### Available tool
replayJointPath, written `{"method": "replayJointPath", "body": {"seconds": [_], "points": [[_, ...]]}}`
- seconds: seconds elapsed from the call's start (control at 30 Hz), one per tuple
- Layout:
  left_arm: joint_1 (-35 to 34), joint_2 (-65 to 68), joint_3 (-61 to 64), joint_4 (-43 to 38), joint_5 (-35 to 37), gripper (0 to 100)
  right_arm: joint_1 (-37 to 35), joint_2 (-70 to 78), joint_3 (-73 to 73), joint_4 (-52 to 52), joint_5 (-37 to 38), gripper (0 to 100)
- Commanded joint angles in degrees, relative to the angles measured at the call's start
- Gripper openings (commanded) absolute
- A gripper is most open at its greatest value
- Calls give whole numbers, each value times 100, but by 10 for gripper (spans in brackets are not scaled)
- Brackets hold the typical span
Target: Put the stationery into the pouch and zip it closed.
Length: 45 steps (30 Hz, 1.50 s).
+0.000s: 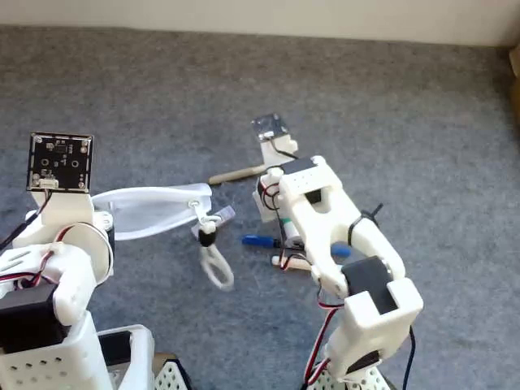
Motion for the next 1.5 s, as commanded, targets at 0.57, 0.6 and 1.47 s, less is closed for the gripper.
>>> {"method": "replayJointPath", "body": {"seconds": [0.57, 0.6, 1.47], "points": [[-101, 57, -31, 44, -44, 11, -22, -2510, 1068, -75, 484, 5], [-101, 57, -31, 44, -44, 11, -22, -2695, 1200, -75, 484, 5], [-92, 101, -84, 0, -44, 11, -57, -7767, 2695, -92, -1046, 10]]}}
